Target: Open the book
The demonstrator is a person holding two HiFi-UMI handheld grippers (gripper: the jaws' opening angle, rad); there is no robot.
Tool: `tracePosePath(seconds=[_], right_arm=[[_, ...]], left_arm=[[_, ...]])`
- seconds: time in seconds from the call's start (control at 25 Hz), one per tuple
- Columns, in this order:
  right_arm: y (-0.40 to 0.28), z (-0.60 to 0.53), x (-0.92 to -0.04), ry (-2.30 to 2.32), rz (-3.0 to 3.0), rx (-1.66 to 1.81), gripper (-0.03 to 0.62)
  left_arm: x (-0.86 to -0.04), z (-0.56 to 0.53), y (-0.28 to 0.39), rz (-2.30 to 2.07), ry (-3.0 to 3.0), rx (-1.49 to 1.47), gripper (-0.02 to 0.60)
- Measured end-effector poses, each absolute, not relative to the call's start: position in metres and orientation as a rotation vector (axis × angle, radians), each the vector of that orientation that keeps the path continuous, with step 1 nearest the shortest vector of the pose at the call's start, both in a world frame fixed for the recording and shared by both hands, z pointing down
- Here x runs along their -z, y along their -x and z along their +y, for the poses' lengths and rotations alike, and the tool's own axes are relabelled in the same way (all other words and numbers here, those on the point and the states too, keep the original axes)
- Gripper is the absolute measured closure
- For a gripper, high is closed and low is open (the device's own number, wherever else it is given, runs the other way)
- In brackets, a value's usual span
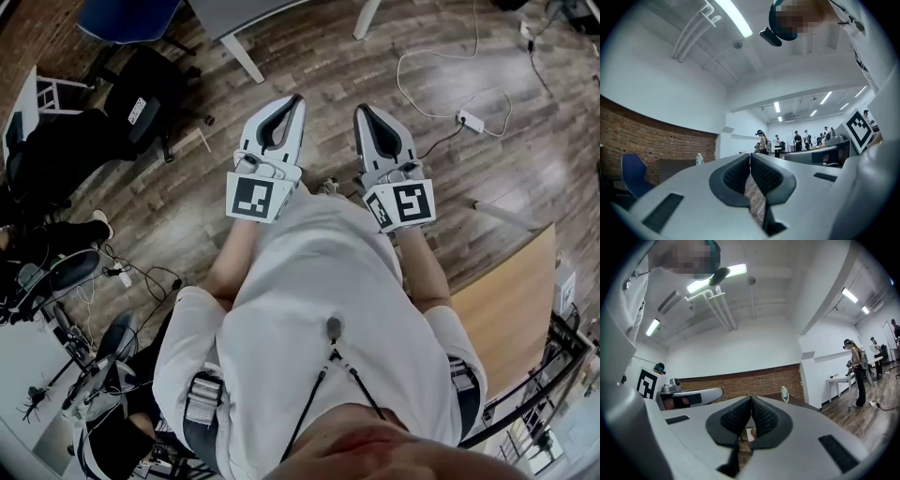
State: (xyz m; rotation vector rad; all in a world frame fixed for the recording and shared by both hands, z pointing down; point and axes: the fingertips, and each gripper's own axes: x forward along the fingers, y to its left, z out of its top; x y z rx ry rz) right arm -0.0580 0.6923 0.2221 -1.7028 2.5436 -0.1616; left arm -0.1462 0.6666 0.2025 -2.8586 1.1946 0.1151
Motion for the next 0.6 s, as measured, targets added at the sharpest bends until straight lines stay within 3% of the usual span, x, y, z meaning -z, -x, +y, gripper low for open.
tracePosePath(seconds=[0.6], right_arm=[[0.021, 0.685, -0.237, 1.789, 2.507, 0.216, 0.557]], left_arm=[[-0.224, 0.659, 0.118, 1.152, 2.928, -0.100, 0.557]])
